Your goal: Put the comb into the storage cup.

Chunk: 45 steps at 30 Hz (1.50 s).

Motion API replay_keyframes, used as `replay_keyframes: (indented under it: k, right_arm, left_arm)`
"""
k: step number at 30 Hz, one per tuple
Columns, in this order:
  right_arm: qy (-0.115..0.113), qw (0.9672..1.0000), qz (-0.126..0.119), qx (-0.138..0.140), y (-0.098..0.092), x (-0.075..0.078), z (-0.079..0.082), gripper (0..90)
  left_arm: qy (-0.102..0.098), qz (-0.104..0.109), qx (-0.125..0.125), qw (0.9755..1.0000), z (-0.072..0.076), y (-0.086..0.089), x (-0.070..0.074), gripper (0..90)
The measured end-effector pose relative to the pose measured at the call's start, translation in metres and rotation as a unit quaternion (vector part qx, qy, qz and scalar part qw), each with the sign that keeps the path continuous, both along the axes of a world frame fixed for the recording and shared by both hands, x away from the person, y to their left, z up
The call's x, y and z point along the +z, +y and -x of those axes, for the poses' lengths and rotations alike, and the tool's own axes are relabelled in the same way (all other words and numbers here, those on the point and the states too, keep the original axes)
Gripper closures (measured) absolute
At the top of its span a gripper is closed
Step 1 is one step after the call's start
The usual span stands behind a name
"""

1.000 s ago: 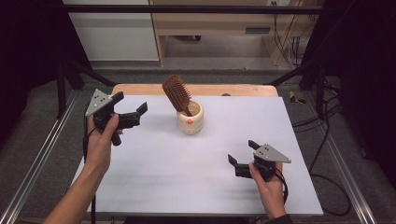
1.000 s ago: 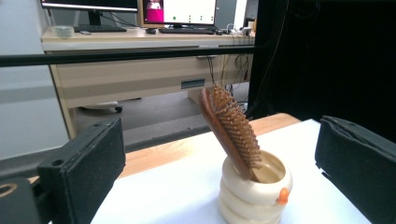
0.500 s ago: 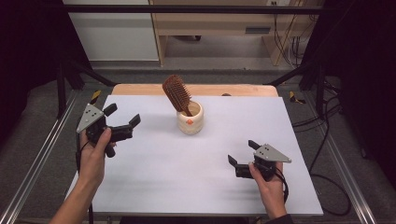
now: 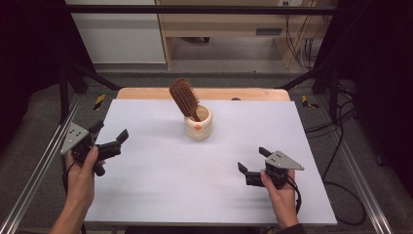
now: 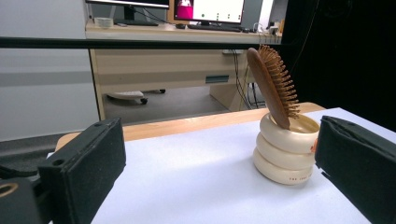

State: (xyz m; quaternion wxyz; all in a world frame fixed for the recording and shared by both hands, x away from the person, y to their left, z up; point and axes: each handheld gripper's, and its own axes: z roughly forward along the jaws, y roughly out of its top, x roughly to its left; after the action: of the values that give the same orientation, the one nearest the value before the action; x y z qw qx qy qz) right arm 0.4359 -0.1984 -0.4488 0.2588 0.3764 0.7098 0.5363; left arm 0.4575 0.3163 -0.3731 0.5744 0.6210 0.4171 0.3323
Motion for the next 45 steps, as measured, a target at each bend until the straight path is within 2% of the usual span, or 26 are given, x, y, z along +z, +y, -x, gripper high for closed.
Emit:
replay_keyframes:
  k: [5, 7, 11, 19, 21, 32, 38, 45]
  right_arm:
    - [-0.006, 1.0, 0.003, 0.007, 0.0, 0.002, 0.001, 5.4]
    - [-0.012, 0.9997, 0.018, 0.011, 0.002, 0.003, 0.002, 5.4]
    - [-0.006, 0.9994, 0.033, 0.014, -0.001, 0.002, 0.003, 5.5]
    - [-0.006, 0.9999, 0.006, 0.008, -0.011, 0.004, 0.007, 5.4]
    - [-0.012, 0.9998, 0.011, 0.009, -0.012, 0.005, 0.008, 5.4]
    - [-0.026, 0.9996, 0.011, 0.001, -0.023, 0.003, 0.012, 4.6]
    - [-0.027, 0.9996, 0.003, -0.007, -0.032, 0.001, 0.013, 4.1]
    - [-0.027, 0.9996, -0.004, -0.01, -0.035, 0.001, 0.013, 4.0]
  left_arm:
    - [-0.008, -0.001, 0.002, 1.0, 0.012, 0.005, 0.0, 1.8]
    - [-0.002, -0.002, 0.006, 1.0, 0.016, 0.007, -0.004, 1.9]
    - [0.003, -0.006, 0.006, 1.0, 0.024, 0.009, -0.011, 2.0]
    - [0.003, -0.013, 0.009, 0.9999, 0.035, 0.014, -0.027, 2.9]
    - [0.001, -0.024, 0.01, 0.9997, 0.037, 0.014, -0.029, 3.1]
    - [0.007, -0.025, 0.004, 0.9996, 0.048, 0.011, -0.052, 2.9]
    - [0.007, -0.024, 0.002, 0.9997, 0.051, 0.012, -0.057, 2.8]
    - [0.006, -0.025, -0.011, 0.9996, 0.056, 0.01, -0.061, 2.7]
